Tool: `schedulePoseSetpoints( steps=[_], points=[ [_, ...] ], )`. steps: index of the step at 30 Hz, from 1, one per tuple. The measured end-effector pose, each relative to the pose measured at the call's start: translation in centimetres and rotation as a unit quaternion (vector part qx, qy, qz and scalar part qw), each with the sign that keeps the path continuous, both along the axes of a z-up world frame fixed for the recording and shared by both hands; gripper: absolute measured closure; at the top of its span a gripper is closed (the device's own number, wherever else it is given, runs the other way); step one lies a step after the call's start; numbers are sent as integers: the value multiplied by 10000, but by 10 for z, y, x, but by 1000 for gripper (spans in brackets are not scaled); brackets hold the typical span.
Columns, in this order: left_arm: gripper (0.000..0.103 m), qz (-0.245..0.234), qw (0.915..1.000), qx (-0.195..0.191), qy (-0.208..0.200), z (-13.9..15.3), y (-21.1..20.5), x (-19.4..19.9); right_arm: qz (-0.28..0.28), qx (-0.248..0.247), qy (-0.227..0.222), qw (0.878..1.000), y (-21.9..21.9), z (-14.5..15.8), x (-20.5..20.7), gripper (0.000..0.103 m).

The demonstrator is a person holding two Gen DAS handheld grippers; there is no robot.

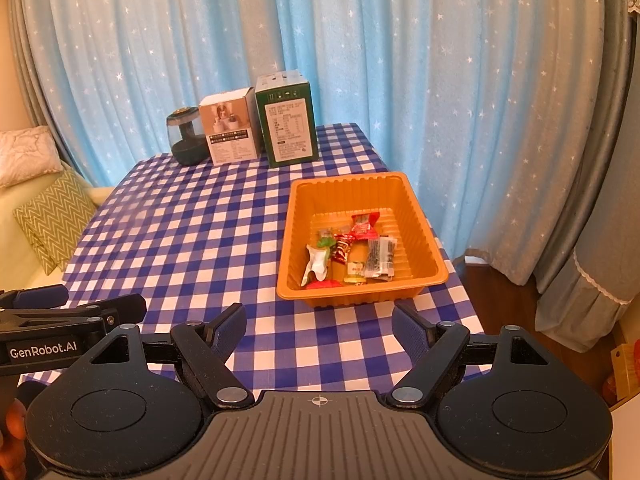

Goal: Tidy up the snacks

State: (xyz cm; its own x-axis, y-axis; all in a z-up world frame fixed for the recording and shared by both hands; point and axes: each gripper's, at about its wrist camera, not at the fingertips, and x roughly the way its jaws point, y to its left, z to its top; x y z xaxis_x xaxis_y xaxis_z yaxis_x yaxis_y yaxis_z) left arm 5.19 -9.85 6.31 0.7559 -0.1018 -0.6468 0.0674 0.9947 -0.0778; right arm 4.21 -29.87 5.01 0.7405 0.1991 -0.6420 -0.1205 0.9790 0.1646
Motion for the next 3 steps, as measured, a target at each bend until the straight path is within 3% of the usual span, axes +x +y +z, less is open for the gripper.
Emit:
schedulePoseSetpoints(
  steps=[3],
  points=[
    [0, 28, 10000, -17, -67, 0, 2, 0, 2, -2, 1, 10000, 0, 0, 0, 24]
  ],
)
